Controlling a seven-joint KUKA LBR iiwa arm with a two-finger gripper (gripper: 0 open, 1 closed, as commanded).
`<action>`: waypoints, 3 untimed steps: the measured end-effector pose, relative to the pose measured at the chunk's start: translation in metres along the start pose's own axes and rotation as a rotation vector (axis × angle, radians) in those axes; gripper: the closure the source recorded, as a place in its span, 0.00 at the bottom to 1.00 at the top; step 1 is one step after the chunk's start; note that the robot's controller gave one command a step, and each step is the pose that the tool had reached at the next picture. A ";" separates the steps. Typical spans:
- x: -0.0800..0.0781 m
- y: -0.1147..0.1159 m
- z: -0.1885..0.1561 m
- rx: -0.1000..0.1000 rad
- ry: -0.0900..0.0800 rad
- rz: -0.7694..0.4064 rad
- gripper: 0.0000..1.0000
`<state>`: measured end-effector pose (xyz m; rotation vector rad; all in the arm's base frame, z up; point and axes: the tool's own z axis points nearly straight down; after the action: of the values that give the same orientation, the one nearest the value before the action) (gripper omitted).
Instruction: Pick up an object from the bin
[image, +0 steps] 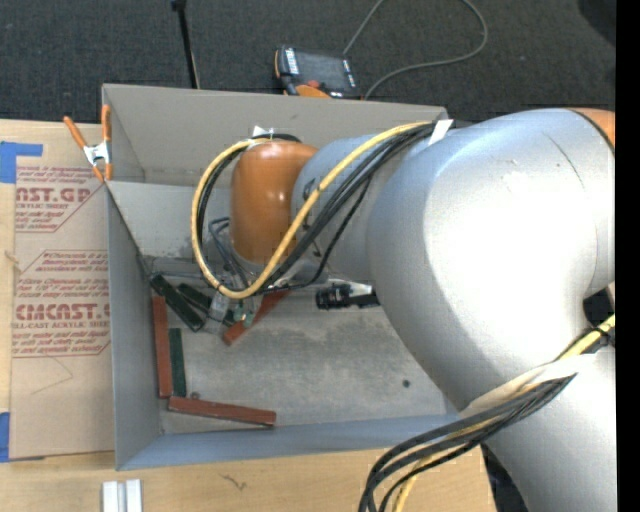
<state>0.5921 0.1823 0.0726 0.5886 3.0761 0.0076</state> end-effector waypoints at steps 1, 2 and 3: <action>0.002 -0.001 0.002 0.005 0.007 0.000 0.00; 0.000 -0.001 0.000 0.002 0.001 0.000 1.00; 0.002 -0.001 0.002 0.005 0.007 0.000 0.00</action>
Offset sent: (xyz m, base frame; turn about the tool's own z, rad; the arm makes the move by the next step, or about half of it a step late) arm 0.0000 0.0000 0.0000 0.0000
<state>0.5899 0.1818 0.0702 0.5902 3.0837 0.0016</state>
